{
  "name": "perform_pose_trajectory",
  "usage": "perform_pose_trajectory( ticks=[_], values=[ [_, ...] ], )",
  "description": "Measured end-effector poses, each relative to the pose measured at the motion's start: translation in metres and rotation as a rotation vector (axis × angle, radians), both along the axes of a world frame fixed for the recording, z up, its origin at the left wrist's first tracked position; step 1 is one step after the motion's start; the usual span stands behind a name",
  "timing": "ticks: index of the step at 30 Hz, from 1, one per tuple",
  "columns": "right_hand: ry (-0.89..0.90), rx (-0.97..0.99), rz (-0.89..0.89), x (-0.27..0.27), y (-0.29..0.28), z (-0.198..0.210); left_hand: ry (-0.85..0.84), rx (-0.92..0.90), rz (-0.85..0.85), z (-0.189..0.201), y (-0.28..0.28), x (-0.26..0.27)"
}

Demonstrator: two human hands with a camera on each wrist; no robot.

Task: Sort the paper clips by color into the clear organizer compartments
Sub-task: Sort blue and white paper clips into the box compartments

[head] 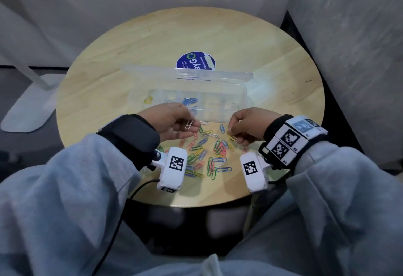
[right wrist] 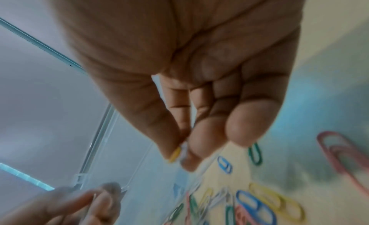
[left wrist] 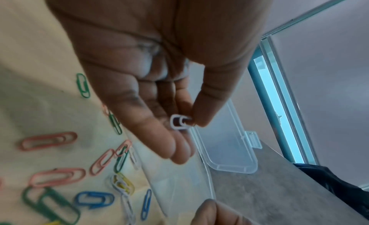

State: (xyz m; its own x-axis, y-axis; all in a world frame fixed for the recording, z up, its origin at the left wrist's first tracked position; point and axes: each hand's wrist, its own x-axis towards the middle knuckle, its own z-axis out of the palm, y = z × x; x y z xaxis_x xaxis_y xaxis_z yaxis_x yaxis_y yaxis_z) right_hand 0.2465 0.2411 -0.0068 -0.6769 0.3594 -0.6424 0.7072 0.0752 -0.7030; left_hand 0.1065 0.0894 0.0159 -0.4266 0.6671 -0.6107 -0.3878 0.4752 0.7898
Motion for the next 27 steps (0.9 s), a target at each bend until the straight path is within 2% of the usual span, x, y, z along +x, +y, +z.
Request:
perform_pose_trajectory(
  ticks=[3, 5, 8, 10, 13, 20, 23, 27],
  values=[
    [0.014, -0.137, 0.003, -0.002, -0.01, 0.001, 0.013, -0.029, 0.021, 0.001, -0.003, 0.001],
    [0.01, -0.199, -0.035, -0.006, -0.015, 0.003, 0.126, -0.109, -0.041, -0.003, 0.0, 0.004],
    [0.051, -0.284, -0.117, -0.009, -0.015, 0.005, 0.529, -0.27, -0.328, -0.01, 0.008, 0.009],
    [0.071, -0.252, -0.119, -0.008, -0.013, 0.003, 0.824, -0.337, -0.488, -0.013, 0.014, 0.014],
    [0.048, -0.142, -0.073, -0.006, -0.013, 0.0, 1.043, -0.428, -0.598, -0.014, 0.021, 0.02],
    [0.032, 0.281, 0.137, -0.004, -0.01, 0.0, 1.132, -0.486, -0.745, -0.021, 0.034, 0.026],
    [0.053, 0.31, 0.155, -0.005, -0.014, 0.003, 1.143, -0.486, -0.771, -0.025, 0.036, 0.026],
    [-0.023, 0.243, 0.12, -0.006, -0.016, 0.002, 1.167, -0.488, -0.748, -0.03, 0.038, 0.026]
  ],
)
